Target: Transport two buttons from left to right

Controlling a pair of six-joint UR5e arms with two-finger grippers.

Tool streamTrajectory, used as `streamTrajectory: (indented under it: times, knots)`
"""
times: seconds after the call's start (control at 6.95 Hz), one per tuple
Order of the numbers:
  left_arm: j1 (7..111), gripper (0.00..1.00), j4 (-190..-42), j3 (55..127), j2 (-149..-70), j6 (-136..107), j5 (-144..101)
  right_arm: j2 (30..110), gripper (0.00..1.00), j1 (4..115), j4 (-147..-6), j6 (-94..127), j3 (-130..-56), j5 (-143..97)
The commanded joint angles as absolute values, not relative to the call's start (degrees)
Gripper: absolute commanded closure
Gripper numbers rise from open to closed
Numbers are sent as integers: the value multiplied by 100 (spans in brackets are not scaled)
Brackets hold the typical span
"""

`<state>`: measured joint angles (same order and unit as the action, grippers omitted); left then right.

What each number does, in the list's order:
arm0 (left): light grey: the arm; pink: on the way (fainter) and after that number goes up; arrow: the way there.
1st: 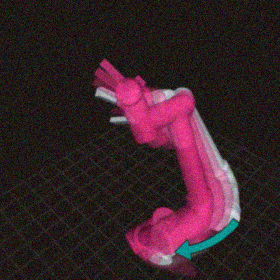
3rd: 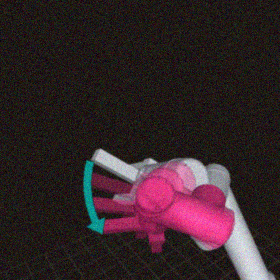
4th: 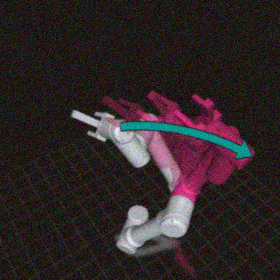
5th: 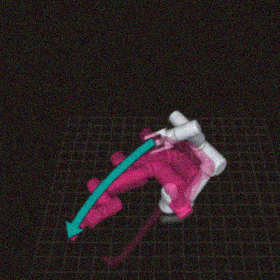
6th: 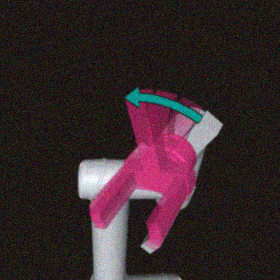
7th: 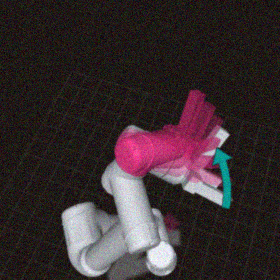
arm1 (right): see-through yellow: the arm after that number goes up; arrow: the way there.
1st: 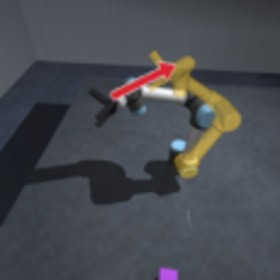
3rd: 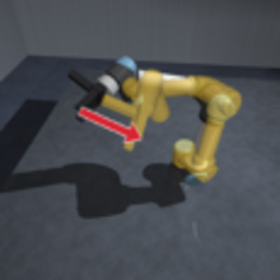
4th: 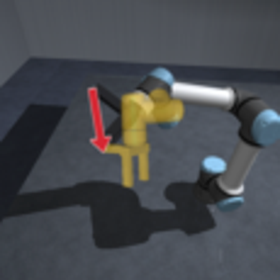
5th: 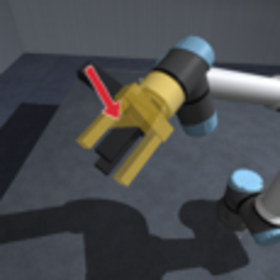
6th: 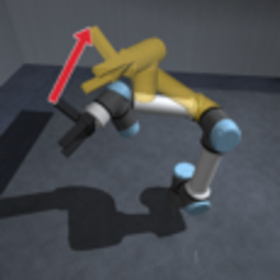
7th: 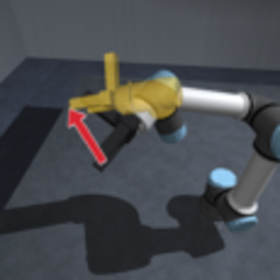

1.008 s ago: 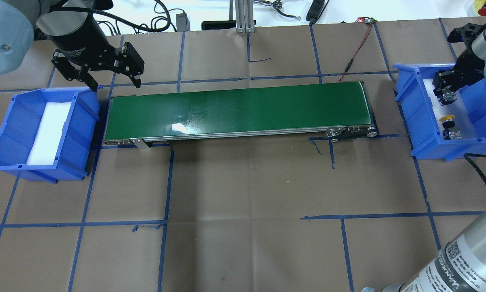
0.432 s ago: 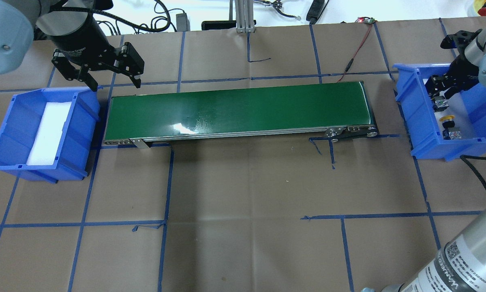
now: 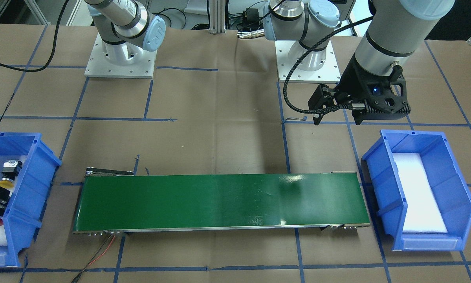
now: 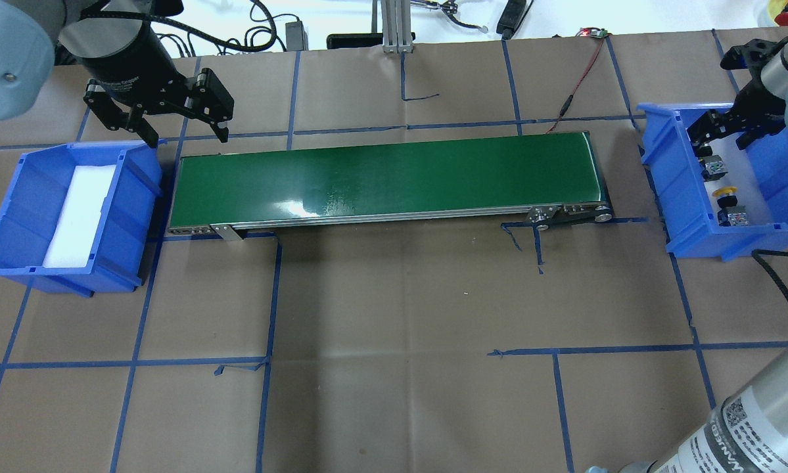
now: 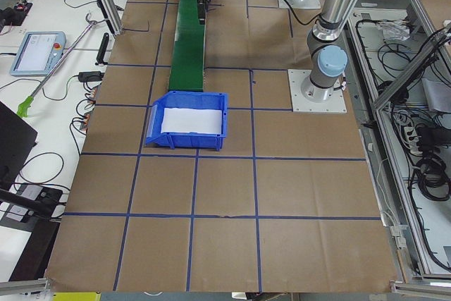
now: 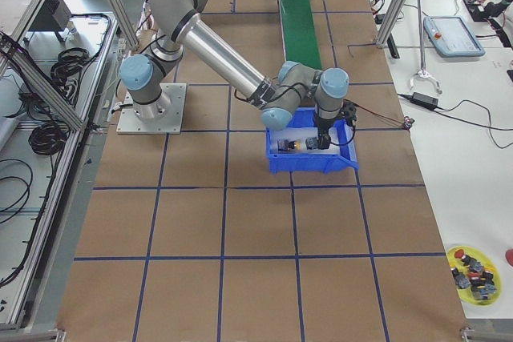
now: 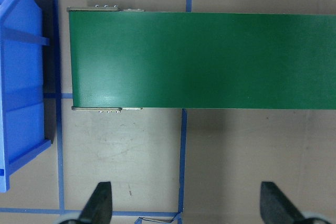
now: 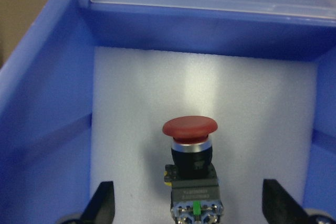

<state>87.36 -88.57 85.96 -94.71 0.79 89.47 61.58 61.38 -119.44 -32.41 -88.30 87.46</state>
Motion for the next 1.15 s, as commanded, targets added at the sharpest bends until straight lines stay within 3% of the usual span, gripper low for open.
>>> streamTrajectory:
  times: [0.0, 0.43, 0.72, 1.01]
  knots:
    - [8736, 0, -8851, 8596, -9475, 79, 8947, 6651, 0, 6144, -11202, -3252, -8545, 8719]
    - [8736, 0, -8859, 8596, -9466, 79, 8947, 7634, 0, 6414, -10820, -3261, -8244, 8710]
    - [8736, 0, -8859, 8596, -9466, 79, 8947, 7944, 0, 7255, -10584, -3078, -8244, 8763]
    - [8736, 0, -8851, 8596, -9475, 79, 8947, 8242, 0, 8239, -9847, -1135, -8349, 8763]
